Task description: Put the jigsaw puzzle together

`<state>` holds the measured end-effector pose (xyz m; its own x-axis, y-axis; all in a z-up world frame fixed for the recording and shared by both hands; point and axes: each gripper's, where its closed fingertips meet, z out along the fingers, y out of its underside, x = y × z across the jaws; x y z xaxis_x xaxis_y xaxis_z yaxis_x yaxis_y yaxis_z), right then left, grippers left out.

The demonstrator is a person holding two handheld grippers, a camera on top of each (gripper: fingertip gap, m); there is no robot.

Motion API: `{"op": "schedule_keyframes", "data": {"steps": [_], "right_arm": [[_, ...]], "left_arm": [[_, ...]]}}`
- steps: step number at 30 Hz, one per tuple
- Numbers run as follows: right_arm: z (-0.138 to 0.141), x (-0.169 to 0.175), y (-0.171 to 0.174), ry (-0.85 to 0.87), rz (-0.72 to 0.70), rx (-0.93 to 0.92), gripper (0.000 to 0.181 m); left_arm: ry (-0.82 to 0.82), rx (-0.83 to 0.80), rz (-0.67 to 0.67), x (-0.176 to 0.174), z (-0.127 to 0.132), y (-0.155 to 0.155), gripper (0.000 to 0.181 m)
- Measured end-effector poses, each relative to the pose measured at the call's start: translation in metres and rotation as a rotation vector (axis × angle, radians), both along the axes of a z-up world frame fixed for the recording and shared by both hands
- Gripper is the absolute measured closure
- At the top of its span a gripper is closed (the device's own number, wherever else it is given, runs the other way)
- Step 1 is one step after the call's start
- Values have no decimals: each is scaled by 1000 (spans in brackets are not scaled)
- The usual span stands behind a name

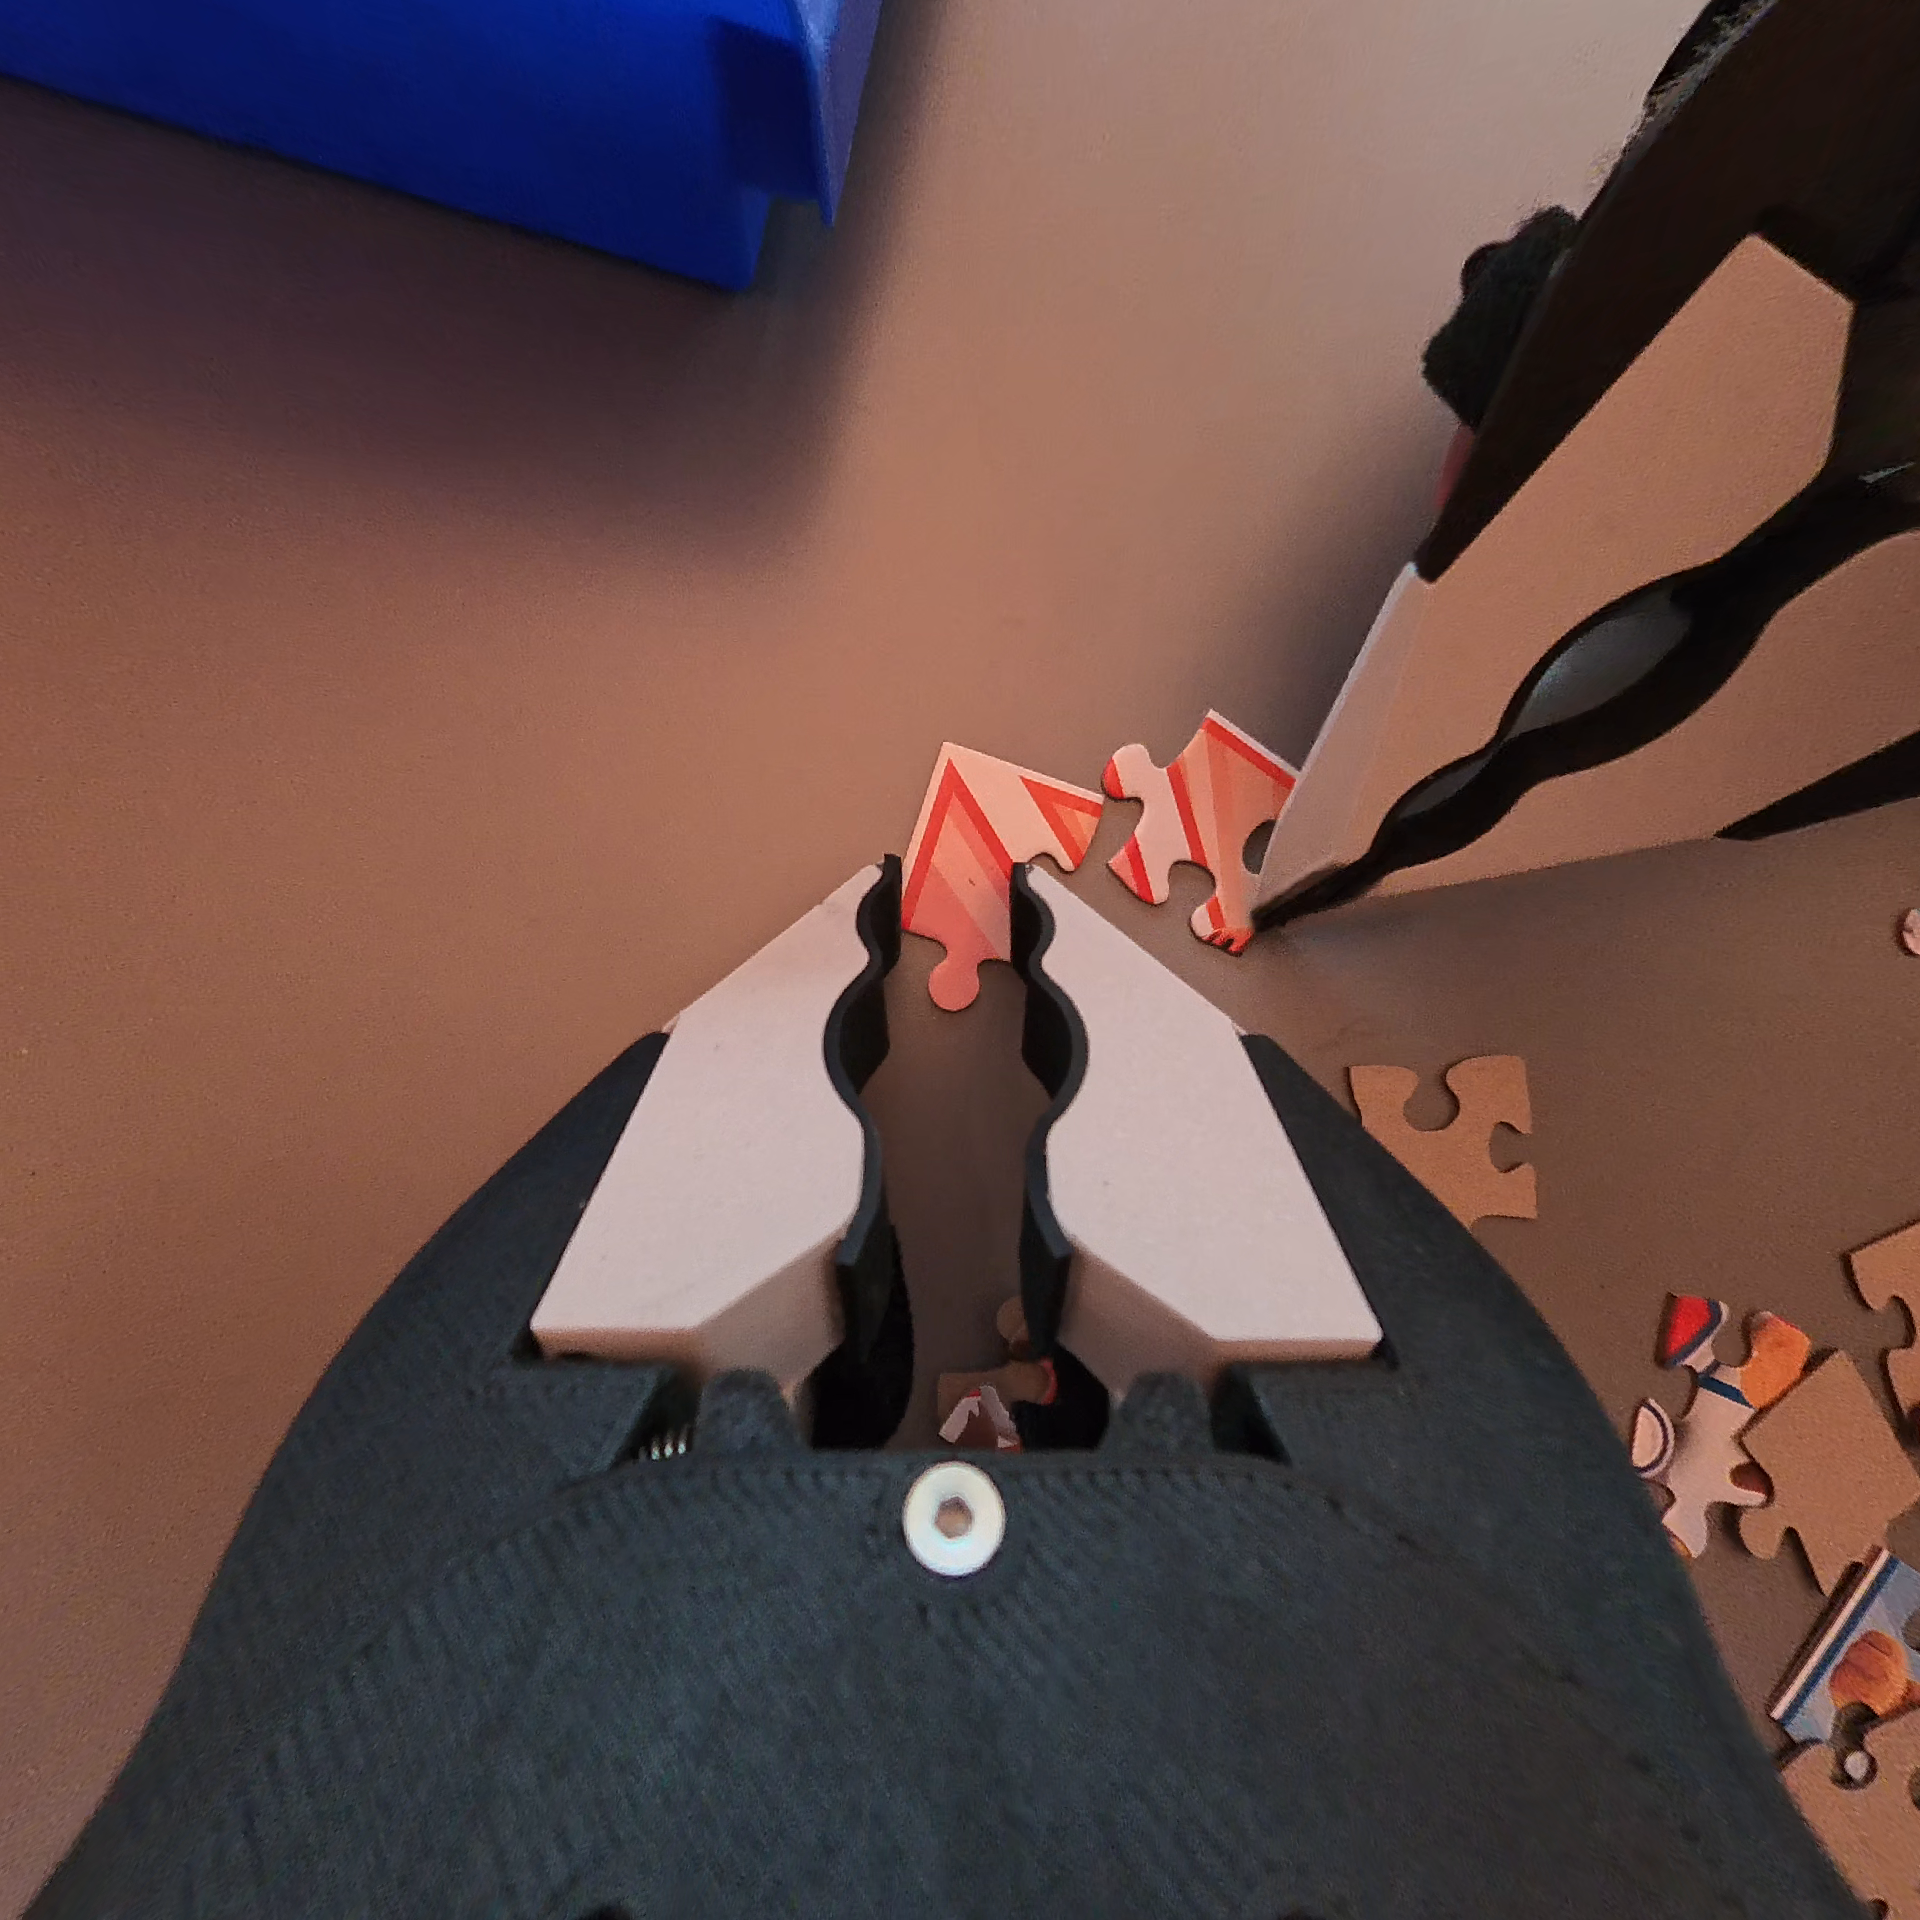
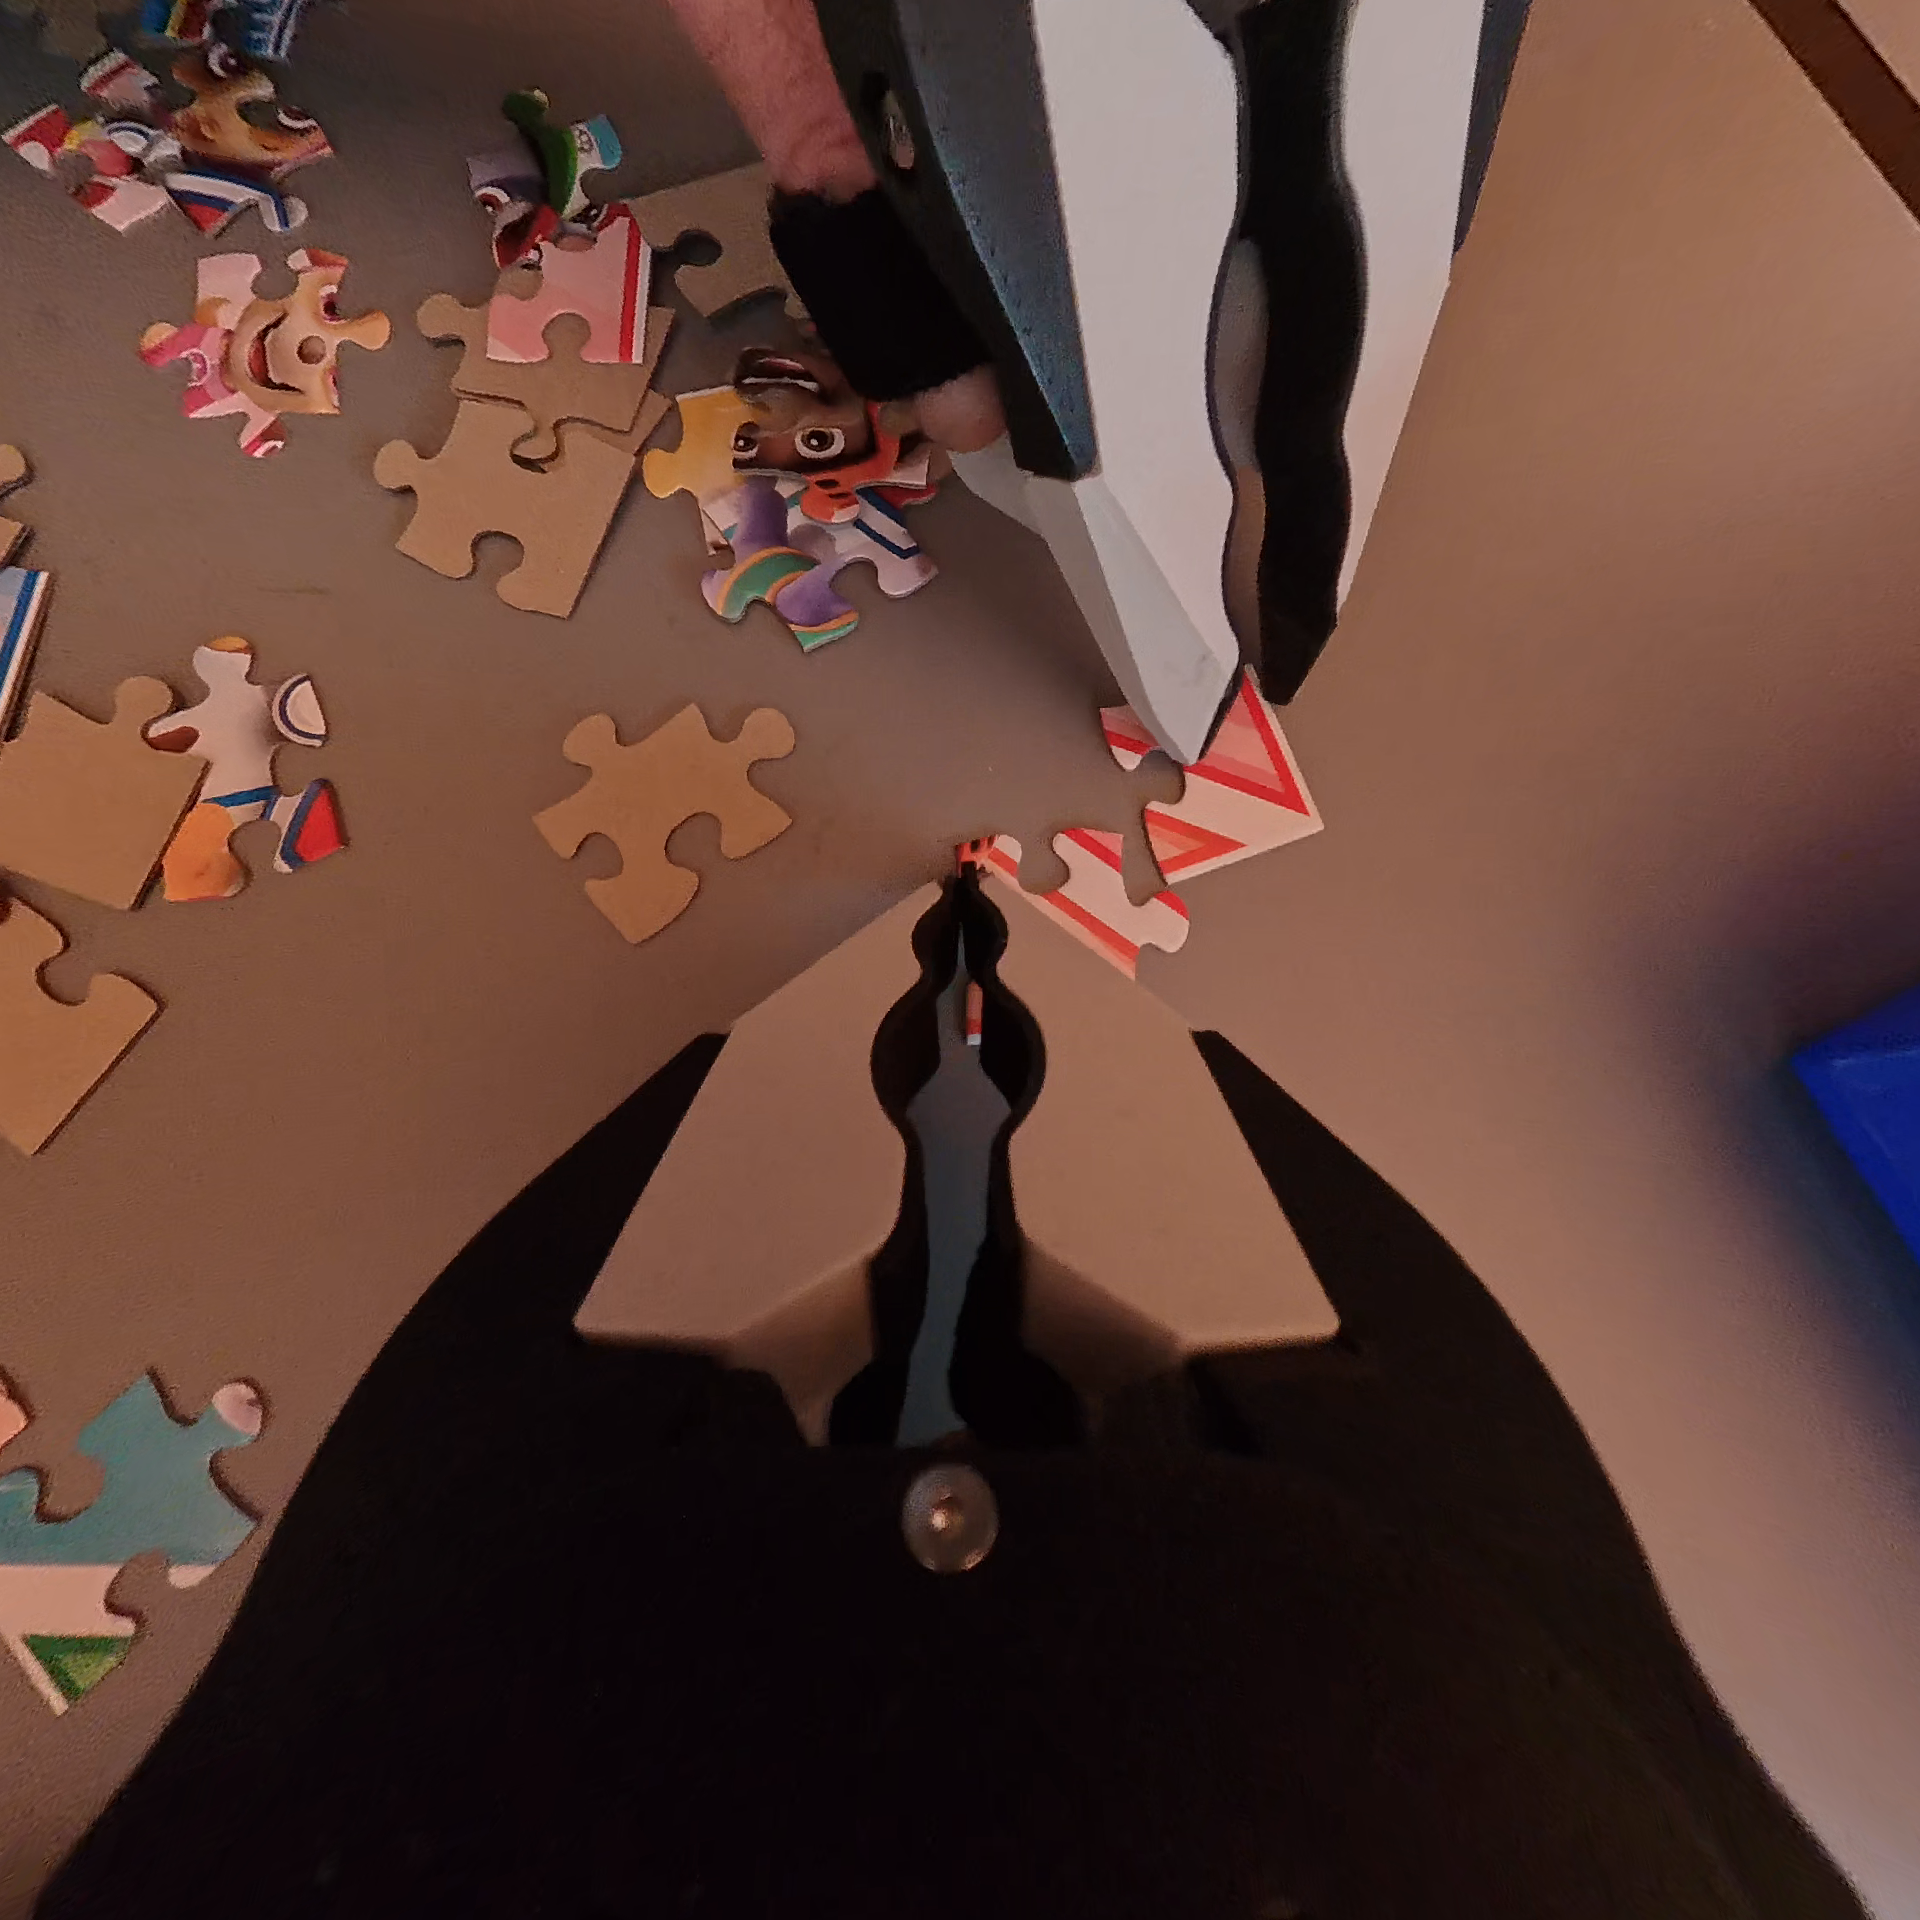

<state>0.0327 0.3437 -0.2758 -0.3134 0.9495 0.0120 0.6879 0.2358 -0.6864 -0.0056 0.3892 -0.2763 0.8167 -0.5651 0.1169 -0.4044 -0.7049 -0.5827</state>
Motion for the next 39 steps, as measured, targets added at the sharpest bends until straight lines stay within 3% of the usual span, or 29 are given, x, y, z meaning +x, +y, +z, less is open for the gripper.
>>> {"op": "schedule_keyframes", "data": {"steps": [3,6,16,30,36,39], "right_arm": [[4,1,6,10,-27,17,178],[2,5,18,-4,-80,9,151],[0,-4,6,11,-43,-2,163],[0,-18,-6,54,23,121,180],[2,-10,6,12,-41,123,153],[2,-11,4,17,-46,90,150]], "left_arm": [[9,-12,-6,0,0,-2,161],[17,-10,-7,0,0,-4,161],[2,-11,4,0,0,-5,161],[11,-7,1,0,0,-7,162],[2,-12,0,0,0,-8,163],[6,-12,-2,0,0,-8,163]]}}
